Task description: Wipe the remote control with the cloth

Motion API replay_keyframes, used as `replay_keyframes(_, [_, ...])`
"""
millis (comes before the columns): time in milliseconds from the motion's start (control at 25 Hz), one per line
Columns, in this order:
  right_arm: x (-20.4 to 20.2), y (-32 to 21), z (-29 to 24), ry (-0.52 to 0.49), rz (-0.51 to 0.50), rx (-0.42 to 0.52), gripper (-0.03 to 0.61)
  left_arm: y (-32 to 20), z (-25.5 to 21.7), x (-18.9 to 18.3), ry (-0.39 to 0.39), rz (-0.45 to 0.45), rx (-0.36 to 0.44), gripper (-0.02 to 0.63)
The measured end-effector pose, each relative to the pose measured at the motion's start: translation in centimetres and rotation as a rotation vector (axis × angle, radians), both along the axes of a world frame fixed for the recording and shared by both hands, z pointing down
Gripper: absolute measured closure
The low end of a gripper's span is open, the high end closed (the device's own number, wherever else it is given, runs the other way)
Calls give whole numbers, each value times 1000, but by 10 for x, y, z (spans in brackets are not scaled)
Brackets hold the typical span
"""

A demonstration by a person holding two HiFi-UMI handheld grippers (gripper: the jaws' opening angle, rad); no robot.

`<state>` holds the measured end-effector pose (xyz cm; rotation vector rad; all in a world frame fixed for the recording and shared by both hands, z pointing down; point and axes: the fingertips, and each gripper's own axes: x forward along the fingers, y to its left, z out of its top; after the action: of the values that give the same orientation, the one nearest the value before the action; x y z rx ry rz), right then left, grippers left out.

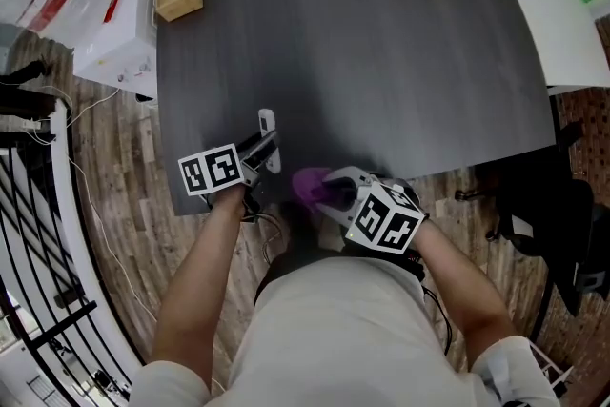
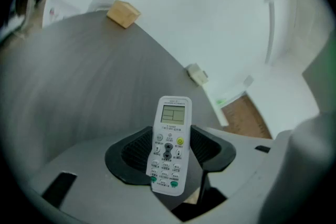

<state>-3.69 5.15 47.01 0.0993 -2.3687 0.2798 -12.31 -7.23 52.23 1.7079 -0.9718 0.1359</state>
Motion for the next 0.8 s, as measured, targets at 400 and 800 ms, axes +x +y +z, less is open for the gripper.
replay_keyframes(400, [30, -21, -2, -13, 101, 14, 465, -25, 41, -32, -513, -135, -183, 387])
replay_keyframes(800, [76, -55, 1, -42, 216, -21, 465, -23, 52, -27, -556, -188, -241, 387])
